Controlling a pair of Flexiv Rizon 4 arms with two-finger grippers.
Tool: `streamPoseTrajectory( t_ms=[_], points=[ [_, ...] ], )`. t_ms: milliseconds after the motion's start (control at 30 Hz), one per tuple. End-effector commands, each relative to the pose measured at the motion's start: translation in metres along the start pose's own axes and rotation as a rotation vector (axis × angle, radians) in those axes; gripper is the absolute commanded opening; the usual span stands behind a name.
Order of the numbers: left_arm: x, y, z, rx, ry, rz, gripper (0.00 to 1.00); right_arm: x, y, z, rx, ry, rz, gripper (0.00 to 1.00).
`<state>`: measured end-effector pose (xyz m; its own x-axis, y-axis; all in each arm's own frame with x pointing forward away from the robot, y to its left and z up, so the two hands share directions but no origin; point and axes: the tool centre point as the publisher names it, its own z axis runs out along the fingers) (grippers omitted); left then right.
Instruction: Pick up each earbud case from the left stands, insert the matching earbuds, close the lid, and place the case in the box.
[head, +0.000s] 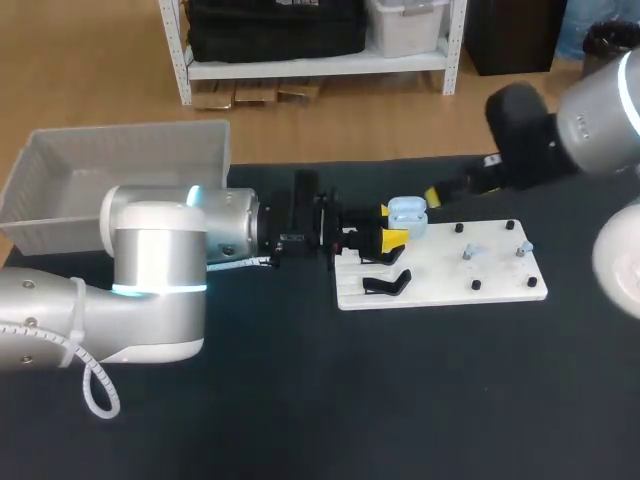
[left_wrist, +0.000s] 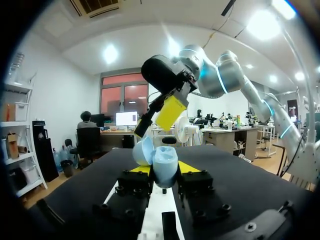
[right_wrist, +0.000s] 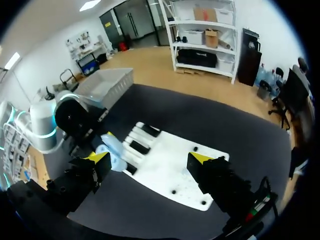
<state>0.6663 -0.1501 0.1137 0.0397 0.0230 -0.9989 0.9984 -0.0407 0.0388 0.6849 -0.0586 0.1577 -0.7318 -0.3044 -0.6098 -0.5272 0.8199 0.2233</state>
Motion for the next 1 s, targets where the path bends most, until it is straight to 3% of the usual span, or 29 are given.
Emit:
streamPoseTrajectory(
  t_ms=[33,200,333,667,867,1000],
  points=[
    [0.001,0.0,0.0,-0.002,-0.006,0.004,0.0,0.006,-0.019,-0.022,0.183,0.103,-0.017,1.0],
    [0.001,0.0,0.0,-0.002,-0.006,0.004,0.0,0.025,-0.059,-0.014,0.346,0.266,-0.013,1.0],
    [0.001,0.0,0.0,-0.002,-0.006,0.004,0.0,0.04,-0.081,-0.005,0.401,0.328,0.005,1.0],
    [0.001,0.0,0.0,-0.002,-0.006,0.004,0.0,0.07,-0.106,0.013,0.405,0.457,0.029,1.0],
    [0.001,0.0,0.0,-0.002,-0.006,0.004,0.0,0.079,-0.115,0.019,0.364,0.452,0.021,1.0],
    [0.001,0.0,0.0,-0.002,-0.006,0.004,0.0,0.085,-0.118,0.021,0.358,0.45,0.003,0.92]
  ],
)
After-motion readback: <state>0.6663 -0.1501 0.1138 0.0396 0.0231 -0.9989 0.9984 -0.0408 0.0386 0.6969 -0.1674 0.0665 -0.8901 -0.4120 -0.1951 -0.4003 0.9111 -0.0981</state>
